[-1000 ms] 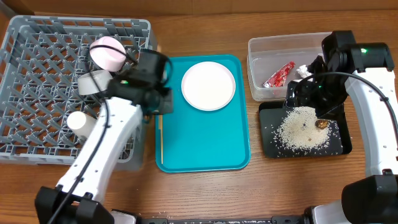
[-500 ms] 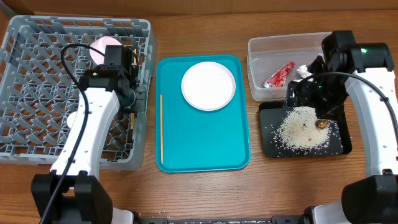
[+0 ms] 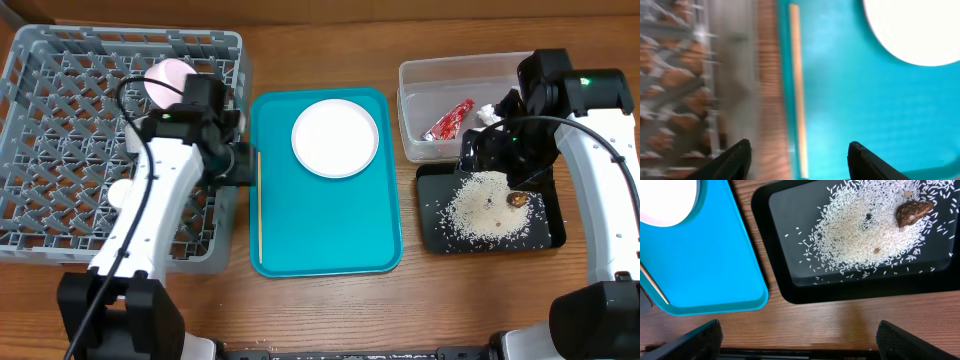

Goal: Sort waste into correct bins and load items into the dishwasher
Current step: 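Carry the chopstick into the dish rack and release it, then grasp the second wooden chopstick on the tray with the left gripper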

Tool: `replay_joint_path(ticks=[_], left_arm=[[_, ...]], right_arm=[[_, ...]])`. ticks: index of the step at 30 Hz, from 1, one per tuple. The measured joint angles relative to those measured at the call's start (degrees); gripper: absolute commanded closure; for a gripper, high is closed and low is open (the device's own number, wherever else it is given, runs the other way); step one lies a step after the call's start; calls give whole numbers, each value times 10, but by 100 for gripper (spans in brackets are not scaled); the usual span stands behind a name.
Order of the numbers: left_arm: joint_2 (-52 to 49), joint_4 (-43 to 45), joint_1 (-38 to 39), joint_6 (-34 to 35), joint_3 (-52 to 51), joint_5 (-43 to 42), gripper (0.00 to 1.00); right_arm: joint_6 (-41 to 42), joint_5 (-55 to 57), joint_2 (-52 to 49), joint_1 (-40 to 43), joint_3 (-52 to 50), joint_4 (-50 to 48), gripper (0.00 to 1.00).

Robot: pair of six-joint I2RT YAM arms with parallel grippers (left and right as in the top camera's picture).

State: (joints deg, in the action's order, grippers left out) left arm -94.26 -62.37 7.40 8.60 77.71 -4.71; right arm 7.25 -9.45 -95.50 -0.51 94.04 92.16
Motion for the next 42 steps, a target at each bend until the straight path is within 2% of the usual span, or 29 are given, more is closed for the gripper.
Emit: replay_joint_path(ticks=[5,11,26,30,32,33,35,39,42], left_arm=[[0,33,81,120,-31,24,37],[-14,105,124,182,-98,44,41],[-133,137,123,210,-111,103,41],[-136,139,124,211,-110,103,50],[-136,144,124,211,-110,103,73],[-137,145,124,212,-110,103,77],[-138,147,123,211,-110,101,81],[-138,148,123,212,-110,96,96],[-139,148,123,212,-110,94,96]], right_arm=[[0,0,0,0,0,0,0],[0,0,0,0,0,0,0],[0,0,0,0,0,0,0],[0,0,0,0,0,0,0],[0,0,0,0,0,0,0],[0,0,0,0,0,1,0],[0,0,0,0,0,0,0],[0,0,0,0,0,0,0],[0,0,0,0,0,1,0]])
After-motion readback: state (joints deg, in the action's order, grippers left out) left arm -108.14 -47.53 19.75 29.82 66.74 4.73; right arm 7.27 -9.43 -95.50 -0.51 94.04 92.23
